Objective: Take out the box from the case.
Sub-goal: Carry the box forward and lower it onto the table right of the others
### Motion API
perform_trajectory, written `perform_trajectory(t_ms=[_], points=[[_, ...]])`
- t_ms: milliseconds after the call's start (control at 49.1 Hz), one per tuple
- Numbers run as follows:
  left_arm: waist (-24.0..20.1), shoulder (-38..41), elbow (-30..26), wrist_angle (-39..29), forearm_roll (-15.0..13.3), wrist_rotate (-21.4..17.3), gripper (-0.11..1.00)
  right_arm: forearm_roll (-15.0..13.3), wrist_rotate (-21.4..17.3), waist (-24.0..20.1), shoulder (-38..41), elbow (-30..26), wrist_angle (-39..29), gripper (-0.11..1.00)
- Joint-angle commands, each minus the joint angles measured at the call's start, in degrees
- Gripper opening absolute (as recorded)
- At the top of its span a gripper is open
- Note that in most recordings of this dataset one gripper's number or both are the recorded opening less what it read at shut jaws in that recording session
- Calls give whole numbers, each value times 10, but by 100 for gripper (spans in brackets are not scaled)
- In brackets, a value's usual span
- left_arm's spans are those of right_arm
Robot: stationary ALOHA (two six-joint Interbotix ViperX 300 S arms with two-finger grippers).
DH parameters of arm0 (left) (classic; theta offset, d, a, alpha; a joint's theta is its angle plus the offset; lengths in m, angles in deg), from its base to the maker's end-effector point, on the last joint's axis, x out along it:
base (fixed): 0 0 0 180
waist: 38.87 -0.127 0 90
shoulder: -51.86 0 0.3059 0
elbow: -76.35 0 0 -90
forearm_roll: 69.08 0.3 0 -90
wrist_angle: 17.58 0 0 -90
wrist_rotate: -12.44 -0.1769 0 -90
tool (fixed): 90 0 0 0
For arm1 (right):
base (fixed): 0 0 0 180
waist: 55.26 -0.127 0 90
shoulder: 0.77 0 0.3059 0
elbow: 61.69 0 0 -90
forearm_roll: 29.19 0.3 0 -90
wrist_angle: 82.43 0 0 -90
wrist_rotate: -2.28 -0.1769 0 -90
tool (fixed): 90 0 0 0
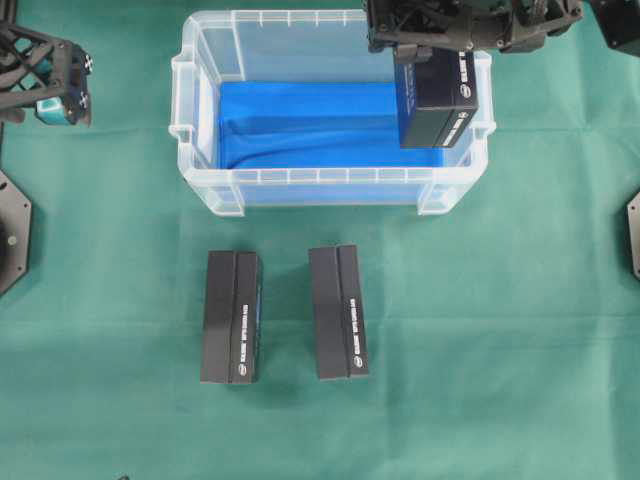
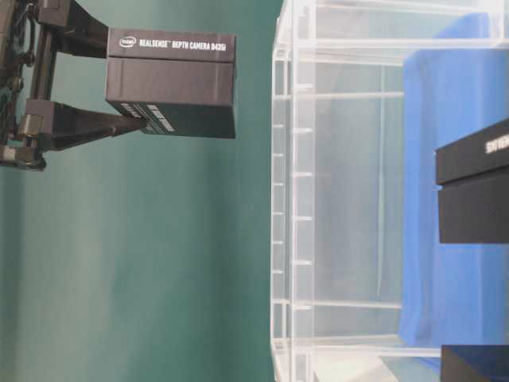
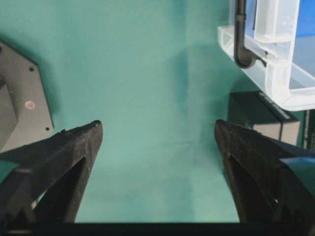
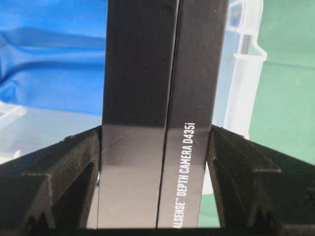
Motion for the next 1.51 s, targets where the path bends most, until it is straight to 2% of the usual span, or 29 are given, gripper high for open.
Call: perform_trajectory(t_ms=[0, 550, 855, 957, 1099, 1303, 1486], points=[[3, -2, -11, 1, 0, 2, 99, -4, 1, -4, -19, -18, 2, 67], [7, -2, -10, -2, 1, 4, 99, -8, 1, -11, -19, -18, -6, 67], [11, -2, -10, -4, 0, 8, 99, -9, -5, -39, -19, -18, -17, 67], [11, -2, -10, -3, 0, 8, 99, -12, -21, -59, -20, -18, -18, 67], [12, -2, -10, -4, 0, 10, 99, -38, -53, -105, -19, -18, -33, 67], [12, -2, -10, -4, 0, 13, 99, -59, -101, -165, -18, -18, -74, 67], [11, -2, -10, -4, 0, 14, 99, -67, -152, -218, -16, -18, -91, 67]])
